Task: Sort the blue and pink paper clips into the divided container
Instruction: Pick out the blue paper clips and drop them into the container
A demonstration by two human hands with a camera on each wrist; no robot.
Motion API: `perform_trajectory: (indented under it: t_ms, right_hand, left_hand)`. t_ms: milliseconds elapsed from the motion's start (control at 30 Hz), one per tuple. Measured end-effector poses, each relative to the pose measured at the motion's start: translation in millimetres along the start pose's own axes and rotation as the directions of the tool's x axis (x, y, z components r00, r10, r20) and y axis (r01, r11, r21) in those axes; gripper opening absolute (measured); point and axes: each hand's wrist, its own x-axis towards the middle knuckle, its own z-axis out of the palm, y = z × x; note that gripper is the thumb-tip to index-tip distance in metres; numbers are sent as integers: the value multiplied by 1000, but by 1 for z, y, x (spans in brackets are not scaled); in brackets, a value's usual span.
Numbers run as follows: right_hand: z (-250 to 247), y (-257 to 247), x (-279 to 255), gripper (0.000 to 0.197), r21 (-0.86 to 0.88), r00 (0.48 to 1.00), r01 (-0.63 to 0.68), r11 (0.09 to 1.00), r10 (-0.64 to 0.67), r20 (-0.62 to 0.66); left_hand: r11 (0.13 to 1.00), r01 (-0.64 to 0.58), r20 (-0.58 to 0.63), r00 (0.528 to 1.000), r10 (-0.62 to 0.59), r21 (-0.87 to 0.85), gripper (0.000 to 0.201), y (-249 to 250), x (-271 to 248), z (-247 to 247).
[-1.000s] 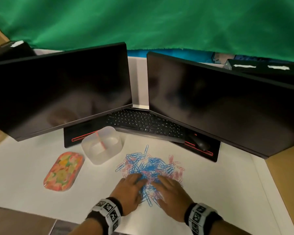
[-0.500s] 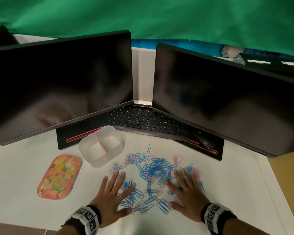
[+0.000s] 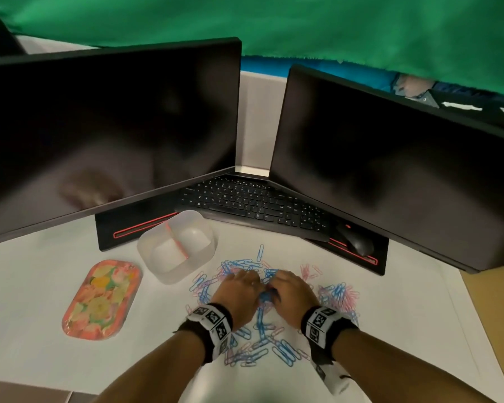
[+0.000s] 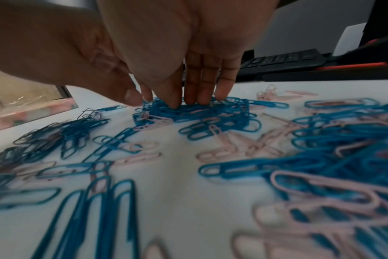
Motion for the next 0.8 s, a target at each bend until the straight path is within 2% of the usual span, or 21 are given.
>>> perform_trajectory:
  t_ms: [167, 267, 433, 533, 667, 800]
  right_hand:
    - [-1, 6, -9, 11, 9, 998, -38, 999, 37, 52]
    - [-7, 11, -10, 12, 14, 994, -50, 999, 48, 99]
    - [-14, 12, -4, 20, 23, 974, -128, 992, 121, 189]
    - [-18, 12, -2, 19, 58, 971, -177, 983, 164, 176]
    - [-21, 10, -3, 16, 124, 978, -178, 976, 163, 127]
    - [-22, 13, -4, 22, 333, 975, -223, 916, 213, 67]
  left_hand:
    - [999, 37, 56, 998, -37, 3, 30, -10, -9, 12]
    - [996, 75, 23, 997, -75, -41, 26, -18, -13, 13]
    - [996, 51, -60, 997, -56, -79, 25, -22, -12, 5]
    - [981, 57, -107, 991, -78, -184, 23, -22, -10, 1]
    - [909, 138, -94, 977, -189, -392, 17, -28, -11, -2]
    - [813, 115, -145, 960, -238, -571, 9, -29, -13, -5]
